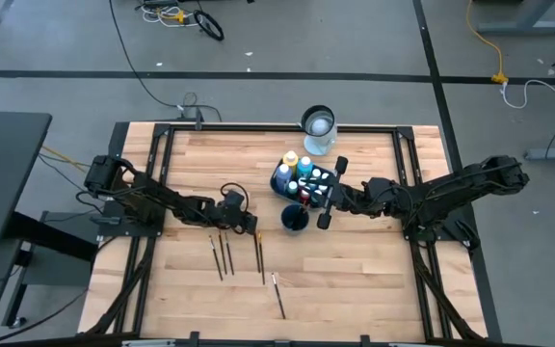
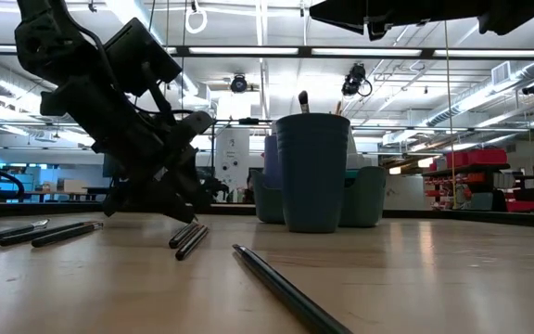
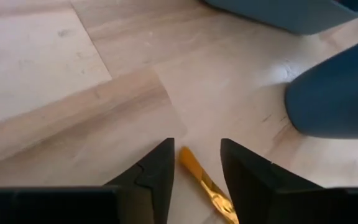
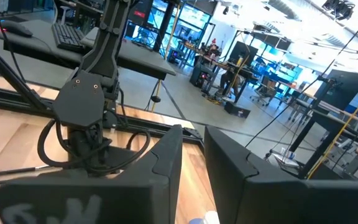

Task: Pick & Place Paint Supplies
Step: Put the gold paint brush into the blue cup

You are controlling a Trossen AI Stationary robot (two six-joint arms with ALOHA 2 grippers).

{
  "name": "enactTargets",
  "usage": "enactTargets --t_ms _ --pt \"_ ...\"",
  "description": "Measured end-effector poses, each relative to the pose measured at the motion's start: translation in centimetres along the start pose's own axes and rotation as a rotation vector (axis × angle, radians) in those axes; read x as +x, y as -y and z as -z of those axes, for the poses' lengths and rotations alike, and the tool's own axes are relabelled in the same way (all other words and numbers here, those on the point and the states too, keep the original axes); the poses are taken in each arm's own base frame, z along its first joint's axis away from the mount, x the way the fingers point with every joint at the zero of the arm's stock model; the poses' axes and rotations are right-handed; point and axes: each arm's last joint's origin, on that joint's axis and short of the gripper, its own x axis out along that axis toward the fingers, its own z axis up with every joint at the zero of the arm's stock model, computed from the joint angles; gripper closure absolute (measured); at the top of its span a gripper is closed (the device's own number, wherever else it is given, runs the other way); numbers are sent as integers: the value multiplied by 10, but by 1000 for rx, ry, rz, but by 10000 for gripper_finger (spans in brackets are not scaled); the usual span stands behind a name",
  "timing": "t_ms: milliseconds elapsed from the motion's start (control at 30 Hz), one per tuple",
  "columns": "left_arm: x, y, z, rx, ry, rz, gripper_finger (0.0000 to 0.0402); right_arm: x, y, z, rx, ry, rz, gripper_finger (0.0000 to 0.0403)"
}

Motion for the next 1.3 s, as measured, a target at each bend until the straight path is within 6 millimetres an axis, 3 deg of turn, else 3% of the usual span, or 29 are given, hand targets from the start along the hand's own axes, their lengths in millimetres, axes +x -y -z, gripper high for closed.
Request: enactTargets --t_ms 733,1067,1300 --pt "-1 -2 3 -90 -37 -20 322 0 0 0 0 0 0 331" --pt "-1 -2 3 -83 -44 -16 330 0 0 0 0 0 0 331" --pt "-1 -2 4 -39 -46 -18 389 0 0 0 0 0 0 331"
